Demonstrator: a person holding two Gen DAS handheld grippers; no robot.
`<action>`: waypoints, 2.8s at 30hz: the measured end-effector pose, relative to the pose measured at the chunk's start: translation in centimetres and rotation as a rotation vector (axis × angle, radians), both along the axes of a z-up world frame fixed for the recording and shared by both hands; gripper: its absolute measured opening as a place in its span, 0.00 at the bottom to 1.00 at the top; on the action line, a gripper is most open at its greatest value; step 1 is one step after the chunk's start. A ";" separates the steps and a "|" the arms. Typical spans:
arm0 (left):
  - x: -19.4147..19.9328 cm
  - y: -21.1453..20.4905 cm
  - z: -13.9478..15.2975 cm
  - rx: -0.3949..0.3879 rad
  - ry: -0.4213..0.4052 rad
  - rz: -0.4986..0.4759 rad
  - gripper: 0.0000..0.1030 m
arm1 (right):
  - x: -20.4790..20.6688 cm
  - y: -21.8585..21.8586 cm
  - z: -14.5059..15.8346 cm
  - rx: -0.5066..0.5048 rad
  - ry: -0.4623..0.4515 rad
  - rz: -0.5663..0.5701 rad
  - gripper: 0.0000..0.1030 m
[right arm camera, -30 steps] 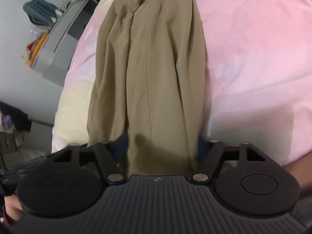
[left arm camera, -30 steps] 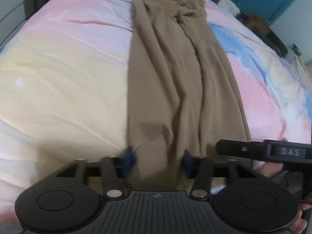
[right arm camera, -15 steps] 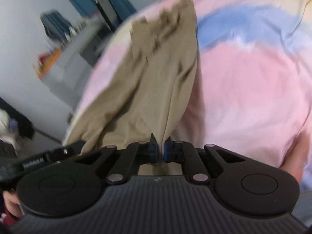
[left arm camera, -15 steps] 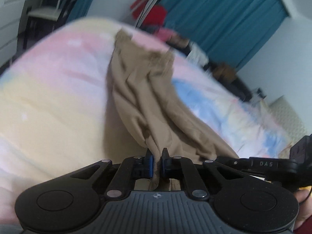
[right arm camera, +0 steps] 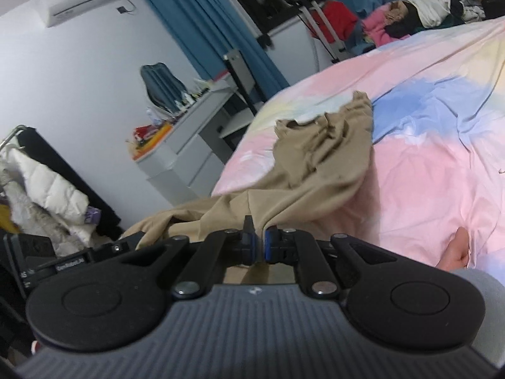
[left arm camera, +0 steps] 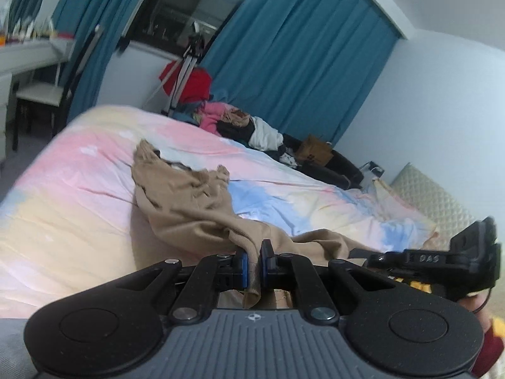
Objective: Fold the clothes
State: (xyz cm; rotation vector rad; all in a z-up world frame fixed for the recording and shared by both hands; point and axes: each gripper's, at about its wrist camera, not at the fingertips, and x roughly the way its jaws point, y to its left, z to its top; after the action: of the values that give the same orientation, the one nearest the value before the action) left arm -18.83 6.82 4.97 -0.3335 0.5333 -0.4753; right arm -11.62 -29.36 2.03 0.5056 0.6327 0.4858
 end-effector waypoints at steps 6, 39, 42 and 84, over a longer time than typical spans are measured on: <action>2.6 -2.3 1.0 0.066 -0.062 0.022 0.08 | 2.8 0.2 -0.3 -0.001 -0.027 -0.046 0.09; 31.4 -4.3 -16.4 0.328 0.118 0.160 0.27 | 27.6 5.3 -15.6 -0.284 0.142 -0.171 0.11; 29.9 -4.7 -15.3 0.341 0.084 0.168 0.46 | 26.8 5.4 -14.9 -0.285 0.120 -0.176 0.19; 20.2 -1.8 -16.0 -0.039 0.537 0.204 0.95 | 15.0 6.5 -9.2 -0.388 -0.153 -0.293 0.79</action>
State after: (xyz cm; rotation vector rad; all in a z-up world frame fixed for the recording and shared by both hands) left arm 1.41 5.01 -11.07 -0.5518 1.0005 -0.1932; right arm 3.42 -22.90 -7.18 0.1842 0.4797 0.1157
